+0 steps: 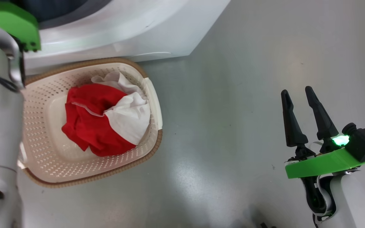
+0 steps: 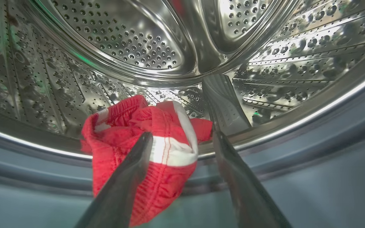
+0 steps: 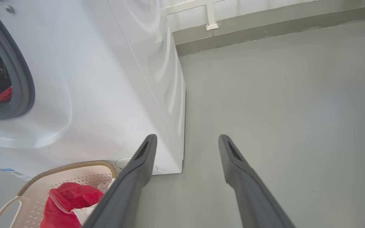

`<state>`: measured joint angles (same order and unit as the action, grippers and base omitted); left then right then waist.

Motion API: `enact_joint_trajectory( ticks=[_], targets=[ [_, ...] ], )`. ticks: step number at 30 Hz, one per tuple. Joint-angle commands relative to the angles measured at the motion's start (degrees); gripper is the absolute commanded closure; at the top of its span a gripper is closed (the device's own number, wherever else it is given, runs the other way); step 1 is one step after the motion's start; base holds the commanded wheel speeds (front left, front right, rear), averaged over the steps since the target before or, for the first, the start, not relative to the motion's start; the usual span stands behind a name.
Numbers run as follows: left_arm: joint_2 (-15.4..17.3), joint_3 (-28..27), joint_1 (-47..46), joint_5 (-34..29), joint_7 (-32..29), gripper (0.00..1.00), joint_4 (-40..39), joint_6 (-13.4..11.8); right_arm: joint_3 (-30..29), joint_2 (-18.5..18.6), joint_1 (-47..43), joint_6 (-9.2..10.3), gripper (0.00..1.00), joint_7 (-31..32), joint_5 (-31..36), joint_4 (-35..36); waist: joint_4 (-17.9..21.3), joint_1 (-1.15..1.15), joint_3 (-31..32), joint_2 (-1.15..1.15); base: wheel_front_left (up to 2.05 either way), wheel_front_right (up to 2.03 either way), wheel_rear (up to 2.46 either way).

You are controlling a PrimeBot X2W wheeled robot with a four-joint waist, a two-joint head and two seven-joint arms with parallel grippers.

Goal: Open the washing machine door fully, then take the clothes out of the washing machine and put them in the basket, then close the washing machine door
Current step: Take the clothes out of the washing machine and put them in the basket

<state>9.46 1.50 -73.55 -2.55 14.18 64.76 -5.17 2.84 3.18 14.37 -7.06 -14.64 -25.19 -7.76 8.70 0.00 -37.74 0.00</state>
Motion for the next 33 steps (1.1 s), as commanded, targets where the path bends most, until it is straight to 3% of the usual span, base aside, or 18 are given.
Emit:
enact_joint_trajectory(
  ticks=[1, 10, 18, 20, 21, 23, 25, 33],
  targets=[
    [3.4, 0.0, -2.1, -0.8, -0.1, 0.00, 0.5, -1.0, 1.7, -0.1, -0.2, -0.43, 0.00, -0.4, -0.8, 1.1, 0.6, 0.00, -0.3, 0.00, 0.00, 0.00, 0.00],
    [4.8, 1.6, -6.9, -1.7, -3.9, 0.00, 6.8, -2.7, 2.7, -0.2, 0.1, -0.43, 0.00, -0.4, -1.2, 0.8, 1.8, 0.00, -0.6, 0.00, 0.00, 0.00, 0.00],
    [4.8, 2.8, -8.2, -1.4, -6.9, 0.00, 8.4, -1.6, 3.0, -0.3, 0.3, -0.43, 0.00, -0.4, -1.7, 0.8, 2.5, 0.00, -0.8, 0.00, 0.00, 0.00, 0.00],
    [4.7, 3.1, -8.2, -1.3, -7.6, 0.18, 8.6, -1.5, 3.1, -0.3, 0.3, -0.43, 0.00, -0.4, -1.9, 0.8, 2.6, 0.00, -0.8, 0.00, 0.00, 0.00, 0.00],
    [4.7, 3.3, -8.2, -1.4, -7.8, 0.33, 8.7, -1.5, 3.1, -0.3, 0.3, -0.43, 0.00, -0.4, -2.0, 0.8, 2.6, 0.00, -0.8, 0.00, 0.00, 0.00, 0.00],
    [4.7, 3.6, -8.1, -1.4, -8.3, 0.75, 8.8, -1.4, 3.1, -0.3, 0.3, -0.43, 0.00, -0.4, -2.1, 0.8, 2.7, 0.00, -0.7, 0.00, 0.00, 0.00, 0.00],
    [4.7, 3.9, -8.0, -1.3, -8.7, 1.00, 8.9, -1.4, 3.0, -0.3, 0.3, -0.43, 0.00, -0.4, -2.2, 0.9, 2.7, 0.00, -0.7, 0.00, 0.00, 0.00, 0.00],
    [4.1, 4.3, -7.7, -0.3, -7.7, 1.00, 9.0, -1.0, 2.7, -0.3, 0.4, -0.43, 0.00, -0.4, -2.3, 0.8, 2.5, 0.00, -0.5, 0.00, 0.00, 0.00, 0.00]
  ],
)
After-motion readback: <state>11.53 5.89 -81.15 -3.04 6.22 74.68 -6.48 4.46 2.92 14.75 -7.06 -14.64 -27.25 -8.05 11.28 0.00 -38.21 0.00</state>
